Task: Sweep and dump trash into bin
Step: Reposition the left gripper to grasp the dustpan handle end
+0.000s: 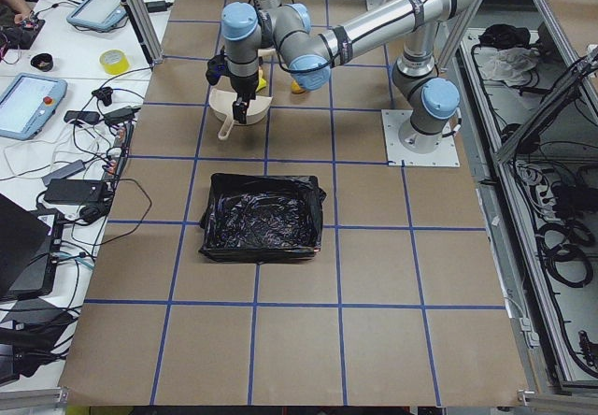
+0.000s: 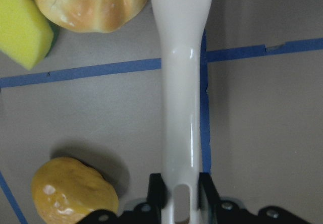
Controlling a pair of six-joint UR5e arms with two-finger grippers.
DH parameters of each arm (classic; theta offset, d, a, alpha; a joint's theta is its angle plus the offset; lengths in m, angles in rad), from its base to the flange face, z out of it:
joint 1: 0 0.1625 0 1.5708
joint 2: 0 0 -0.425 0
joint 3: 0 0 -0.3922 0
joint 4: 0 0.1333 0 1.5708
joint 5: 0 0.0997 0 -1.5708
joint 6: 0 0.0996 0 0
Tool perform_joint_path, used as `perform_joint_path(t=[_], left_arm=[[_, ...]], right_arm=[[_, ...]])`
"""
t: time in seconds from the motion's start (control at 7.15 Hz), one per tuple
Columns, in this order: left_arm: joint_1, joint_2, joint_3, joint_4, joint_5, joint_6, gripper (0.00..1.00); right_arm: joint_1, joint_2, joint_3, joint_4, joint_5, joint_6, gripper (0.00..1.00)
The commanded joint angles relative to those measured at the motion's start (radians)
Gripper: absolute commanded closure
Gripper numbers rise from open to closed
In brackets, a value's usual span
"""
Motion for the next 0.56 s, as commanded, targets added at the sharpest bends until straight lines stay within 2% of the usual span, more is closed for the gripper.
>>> perform_joint_path(t=[0.0, 0.14, 0.42], left_arm=[[-0.001, -0.023, 0.013, 0.001, -0.050, -0.037, 0.00], [-0.001, -0.046, 0.021, 0.005, -0.050, 0.016, 0.00], [-0.001, -0.107, 0.033, 0.080, -0.050, 0.470, 0.00]], right_arm=[[0.000, 0.000, 0.000, 0.000, 0.000, 0.000, 1.00], [0.000, 0.000, 0.000, 0.000, 0.000, 0.000, 1.00], [0.000, 0.000, 0.000, 0.000, -0.003, 0.000, 1.00]])
